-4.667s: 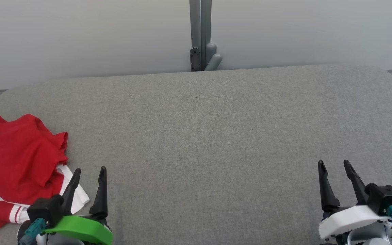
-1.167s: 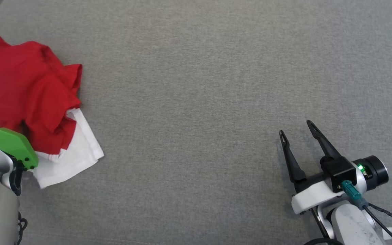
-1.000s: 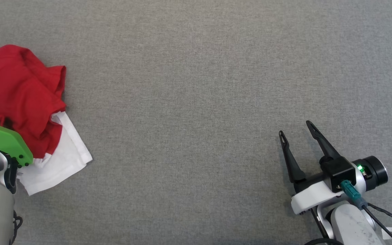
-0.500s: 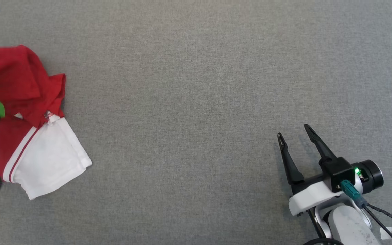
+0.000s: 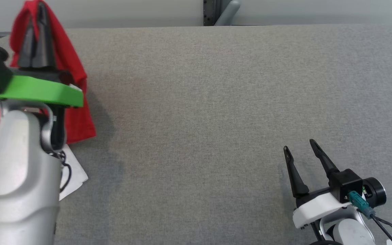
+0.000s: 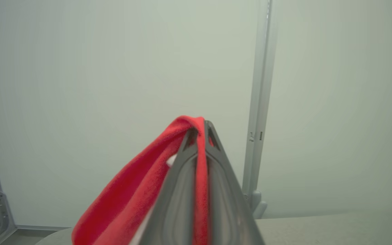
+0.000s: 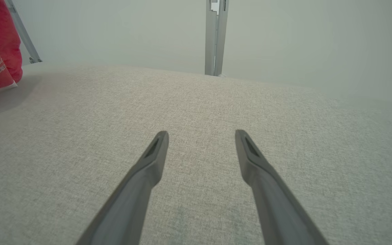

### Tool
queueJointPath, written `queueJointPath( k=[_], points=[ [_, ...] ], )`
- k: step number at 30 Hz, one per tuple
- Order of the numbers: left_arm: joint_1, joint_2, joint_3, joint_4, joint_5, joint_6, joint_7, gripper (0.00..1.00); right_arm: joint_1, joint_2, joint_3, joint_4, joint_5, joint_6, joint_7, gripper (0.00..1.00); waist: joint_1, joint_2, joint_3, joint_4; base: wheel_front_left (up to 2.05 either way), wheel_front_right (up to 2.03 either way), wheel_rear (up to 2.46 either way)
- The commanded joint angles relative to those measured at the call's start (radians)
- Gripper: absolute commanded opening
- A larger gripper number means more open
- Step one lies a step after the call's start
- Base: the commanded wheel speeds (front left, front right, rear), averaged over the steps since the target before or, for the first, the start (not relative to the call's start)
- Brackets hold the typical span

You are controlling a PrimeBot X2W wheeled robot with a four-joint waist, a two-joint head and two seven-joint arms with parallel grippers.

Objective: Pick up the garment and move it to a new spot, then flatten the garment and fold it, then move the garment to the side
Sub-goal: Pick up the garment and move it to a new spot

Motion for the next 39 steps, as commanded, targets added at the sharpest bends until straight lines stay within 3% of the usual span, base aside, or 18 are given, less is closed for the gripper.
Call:
queueJointPath(
  k=[1, 5, 8, 11, 21, 25, 32, 33, 39],
  points=[
    [0.021, -0.007, -0.016, -0.021, -0.016, -0.004, 0.000, 0.04, 0.015, -0.003, -0.004, -0.001, 0.006, 0.000, -0.003, 1.00, -0.0001, -0.0001, -0.040, -0.043, 0.00, 0.00, 0.00],
    [0.095, -0.037, -0.124, -0.144, -0.097, -0.004, 0.001, 0.07, 0.038, -0.002, -0.009, -0.004, 0.019, 0.000, -0.003, 1.00, -0.0001, -0.0001, -0.064, -0.086, 0.00, 0.00, 0.00],
    [0.146, -0.064, -0.169, -0.233, -0.157, -0.004, 0.019, 0.00, 0.050, -0.003, -0.008, -0.006, 0.028, 0.000, -0.003, 1.00, -0.0001, -0.0001, -0.074, -0.121, 0.00, 0.00, 0.00],
    [0.193, -0.085, -0.214, -0.317, -0.200, -0.004, 0.061, 0.00, 0.060, -0.002, 0.000, -0.003, 0.034, 0.000, -0.003, 1.00, -0.0001, -0.0001, -0.079, -0.160, 0.00, 0.00, 0.00],
    [0.290, -0.120, -0.339, -0.488, -0.218, 0.030, 0.187, 0.00, 0.066, -0.003, 0.001, -0.008, 0.044, 0.000, -0.003, 1.00, -0.0001, -0.0001, -0.074, -0.288, 0.00, 0.00, 0.00],
    [0.300, -0.116, -0.374, -0.413, -0.195, 0.046, 0.213, 0.00, 0.056, -0.003, 0.010, -0.002, 0.053, 0.000, -0.003, 1.00, -0.0001, -0.0001, -0.055, -0.339, 0.00, 0.00, 0.00],
    [0.249, -0.082, -0.446, -0.070, -0.110, 0.045, 0.234, 0.00, 0.032, -0.003, 0.045, 0.004, 0.078, 0.000, -0.003, 1.00, -0.0001, -0.0001, -0.011, -0.396, 0.00, 0.00, 0.00],
    [0.241, -0.075, -0.463, 0.028, -0.087, 0.043, 0.226, 0.00, 0.035, -0.002, 0.051, 0.005, 0.086, 0.000, -0.003, 1.00, -0.0001, -0.0001, -0.007, -0.409, 0.00, 0.00, 0.00],
    [0.210, -0.080, -0.486, 0.200, -0.071, 0.032, 0.193, 0.00, 0.050, -0.002, 0.044, 0.009, 0.087, 0.000, -0.003, 1.00, -0.0001, -0.0001, -0.005, -0.415, 0.00, 0.00, 0.00]
  ],
)
